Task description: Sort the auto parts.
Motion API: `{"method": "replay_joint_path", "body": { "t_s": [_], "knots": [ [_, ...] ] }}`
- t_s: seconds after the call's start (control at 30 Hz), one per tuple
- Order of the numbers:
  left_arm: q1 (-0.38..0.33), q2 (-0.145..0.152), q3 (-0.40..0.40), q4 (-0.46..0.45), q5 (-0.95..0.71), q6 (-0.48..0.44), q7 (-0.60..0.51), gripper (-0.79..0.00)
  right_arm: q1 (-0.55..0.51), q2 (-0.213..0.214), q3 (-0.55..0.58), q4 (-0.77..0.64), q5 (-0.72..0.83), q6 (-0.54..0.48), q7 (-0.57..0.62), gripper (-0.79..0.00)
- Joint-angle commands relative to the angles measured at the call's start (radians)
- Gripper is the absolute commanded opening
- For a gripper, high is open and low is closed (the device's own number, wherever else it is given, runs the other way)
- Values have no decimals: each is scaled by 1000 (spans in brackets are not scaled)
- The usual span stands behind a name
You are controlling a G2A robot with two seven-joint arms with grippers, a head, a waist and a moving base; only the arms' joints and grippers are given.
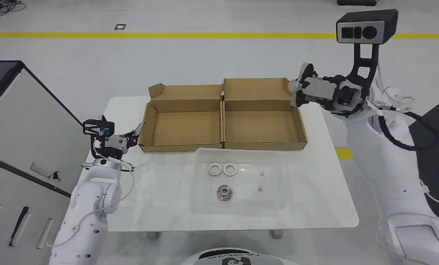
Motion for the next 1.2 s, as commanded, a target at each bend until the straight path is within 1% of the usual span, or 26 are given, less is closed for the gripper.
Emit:
{"method": "replay_joint_path", "body": {
  "t_s": [0.0, 0.03, 0.1, 0.17, 0.27, 0.33, 0.4, 0.43, 0.53, 0.6, 0.93, 1.17],
  "knots": [
    [0, 0, 0, 0, 0, 0, 0, 0, 2, 11, 43, -1, -150, 62, -14, -785],
    [0, 0, 0, 0, 0, 0, 0, 0, 2, 14, 58, -7, -192, 92, -26, -785],
    [0, 0, 0, 0, 0, 0, 0, 0, 15, 26, 93, -29, -355, 136, -17, -785],
    [0, 0, 0, 0, 0, 0, 0, 0, 24, 32, 110, -50, -459, 171, -20, -785],
    [0, 0, 0, 0, 0, 0, 0, 0, 60, 43, 111, -80, -702, 212, -10, -785],
    [0, 0, 0, 0, 0, 0, 0, 0, 89, 47, 90, -106, -848, 228, -16, -785],
    [0, 0, 0, 0, 0, 0, 0, 0, 122, 48, 59, -121, -951, 239, -14, -785],
    [0, 0, 0, 0, 0, 0, 0, 0, 144, 49, 44, -128, -1026, 236, -8, -785],
    [0, 0, 0, 0, 0, 0, 0, 0, 198, 47, -12, -117, -1143, 241, -10, -785],
    [0, 0, 0, 0, 0, 0, 0, 0, 238, 46, -51, -98, -1249, 235, -8, -785],
    [0, 0, 0, 0, 0, 0, 0, 0, 385, 24, -234, 127, -1555, 221, -49, -785],
    [0, 0, 0, 0, 0, 0, 0, 0, 432, 3, -328, 288, -1655, 232, -84, -785]
  ]
}}
